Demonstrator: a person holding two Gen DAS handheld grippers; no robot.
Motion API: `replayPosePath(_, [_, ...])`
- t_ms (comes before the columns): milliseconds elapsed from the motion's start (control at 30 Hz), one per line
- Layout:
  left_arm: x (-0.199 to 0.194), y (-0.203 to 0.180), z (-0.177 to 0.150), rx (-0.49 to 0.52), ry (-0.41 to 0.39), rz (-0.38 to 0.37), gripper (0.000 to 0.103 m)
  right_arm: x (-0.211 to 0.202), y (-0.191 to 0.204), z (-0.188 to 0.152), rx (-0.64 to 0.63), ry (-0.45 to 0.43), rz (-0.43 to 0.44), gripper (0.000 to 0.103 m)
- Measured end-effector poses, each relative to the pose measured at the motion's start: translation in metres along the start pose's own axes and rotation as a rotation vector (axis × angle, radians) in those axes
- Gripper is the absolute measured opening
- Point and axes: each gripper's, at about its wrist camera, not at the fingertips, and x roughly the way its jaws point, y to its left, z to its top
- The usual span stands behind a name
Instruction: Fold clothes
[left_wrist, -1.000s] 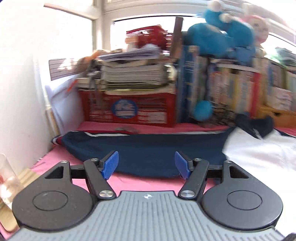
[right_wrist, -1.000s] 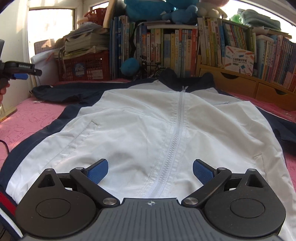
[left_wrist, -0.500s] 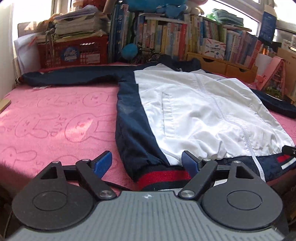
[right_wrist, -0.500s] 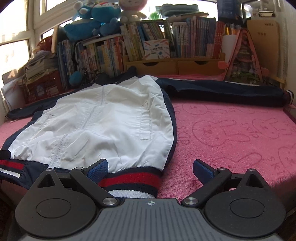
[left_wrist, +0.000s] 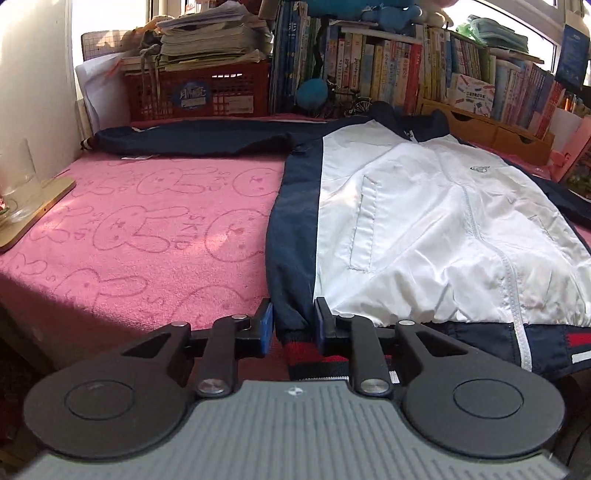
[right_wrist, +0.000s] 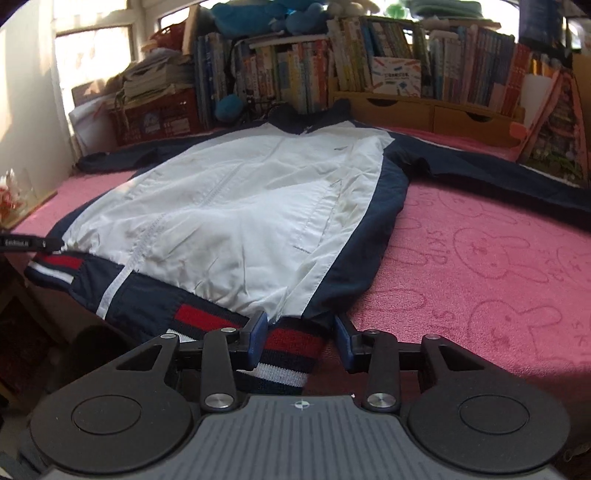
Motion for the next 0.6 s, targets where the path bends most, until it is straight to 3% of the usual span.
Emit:
replayPosePath(67, [-0.006, 0.005, 0.002, -0.009, -0.008, 0.006, 0.028, -0.014, -0.006, 0.007, -0.024, -0.049, 0.021, 0.044])
replayPosePath(133, [-0.011, 0.007, 0.018, -0.014, -0.055, 0.001, 0.037, -0.027, -0.023, 0.023, 0.006, -0.125, 0.016, 0.064])
replayPosePath(167, [-0.011, 0.004, 0.030, -0.005, -0.086, -0.003, 0.044, -0.027, -0.031, 0.032, 0.031, -0.159, 0.008, 0.065])
replayPosePath(267, [0.014, -0.026, 0.051, 0.110, -0.151, -0.014, 0.046, -0.007, -0.055, 0.068, 0.102, -0.230, -0.025, 0.066])
replayPosePath(400, [0.073, -0.068, 0.054, 0.173, -0.108, -0.077, 0.046, 0.071, -0.065, 0.120, 0.158, -0.229, 0.026, 0.066])
replayPosePath(500, [0.112, -0.086, 0.047, 0.186, -0.041, -0.087, 0.046, 0.140, -0.064, 0.154, 0.144, -0.165, 0.063, 0.065])
replayPosePath(600, [0.139, -0.086, 0.032, 0.204, 0.027, -0.043, 0.046, 0.200, -0.064, 0.174, 0.075, -0.054, -0.005, 0.062])
